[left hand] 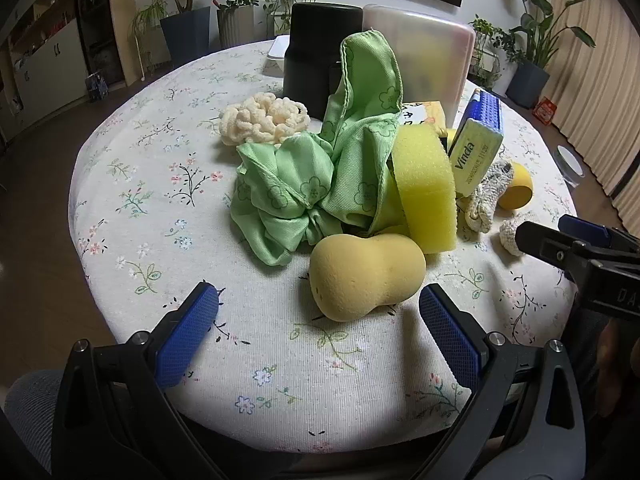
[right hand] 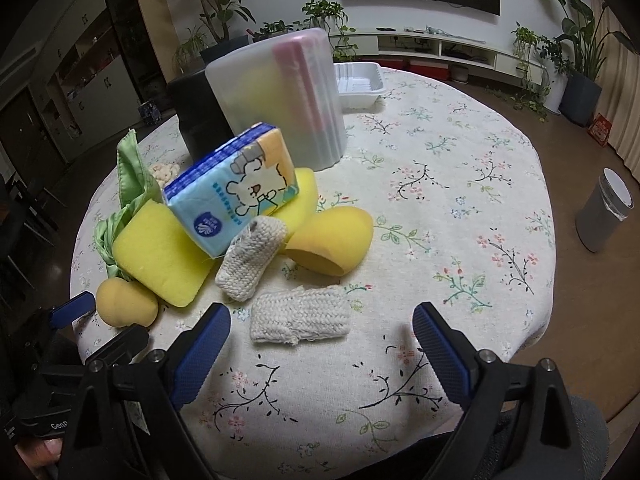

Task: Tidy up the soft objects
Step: 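Grasp the tan peanut sponge with left tool while right tool grasps white knitted mitt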

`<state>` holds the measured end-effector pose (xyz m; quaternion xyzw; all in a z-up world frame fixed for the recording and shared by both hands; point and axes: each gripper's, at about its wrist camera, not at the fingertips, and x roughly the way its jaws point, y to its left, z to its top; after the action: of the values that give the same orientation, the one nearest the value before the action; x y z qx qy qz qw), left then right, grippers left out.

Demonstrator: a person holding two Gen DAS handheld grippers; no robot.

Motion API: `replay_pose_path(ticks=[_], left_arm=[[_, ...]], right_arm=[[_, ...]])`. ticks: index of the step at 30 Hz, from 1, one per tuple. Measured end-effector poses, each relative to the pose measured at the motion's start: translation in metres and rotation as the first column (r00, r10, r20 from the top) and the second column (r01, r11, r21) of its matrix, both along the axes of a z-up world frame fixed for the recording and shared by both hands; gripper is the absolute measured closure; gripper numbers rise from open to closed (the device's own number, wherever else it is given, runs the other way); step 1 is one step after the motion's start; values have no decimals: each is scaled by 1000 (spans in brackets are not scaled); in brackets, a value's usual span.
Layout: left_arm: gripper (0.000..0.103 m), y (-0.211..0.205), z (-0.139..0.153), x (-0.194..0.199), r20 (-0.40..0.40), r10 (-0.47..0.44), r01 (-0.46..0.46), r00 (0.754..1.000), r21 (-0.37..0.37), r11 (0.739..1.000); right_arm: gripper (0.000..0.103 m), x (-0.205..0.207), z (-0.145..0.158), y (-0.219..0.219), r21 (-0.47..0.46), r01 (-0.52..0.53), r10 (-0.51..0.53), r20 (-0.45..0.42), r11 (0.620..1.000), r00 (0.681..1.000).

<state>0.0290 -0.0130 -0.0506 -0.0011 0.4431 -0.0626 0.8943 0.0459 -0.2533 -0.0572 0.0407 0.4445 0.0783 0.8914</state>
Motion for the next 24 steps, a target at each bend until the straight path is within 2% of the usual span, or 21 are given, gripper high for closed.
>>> replay_pose_path(ticks=[21,24], left_arm=[[2,-1,-6,6,2,8,-8,1000,-14,1000],[9,-3,-5,6,16,-2,3,1000,-22,1000]], right_arm=[[8,3,-8,2,-23,-7,7,-10,1000,1000],[9,6,-16,4,-38,-11,10,-25,999,1000]])
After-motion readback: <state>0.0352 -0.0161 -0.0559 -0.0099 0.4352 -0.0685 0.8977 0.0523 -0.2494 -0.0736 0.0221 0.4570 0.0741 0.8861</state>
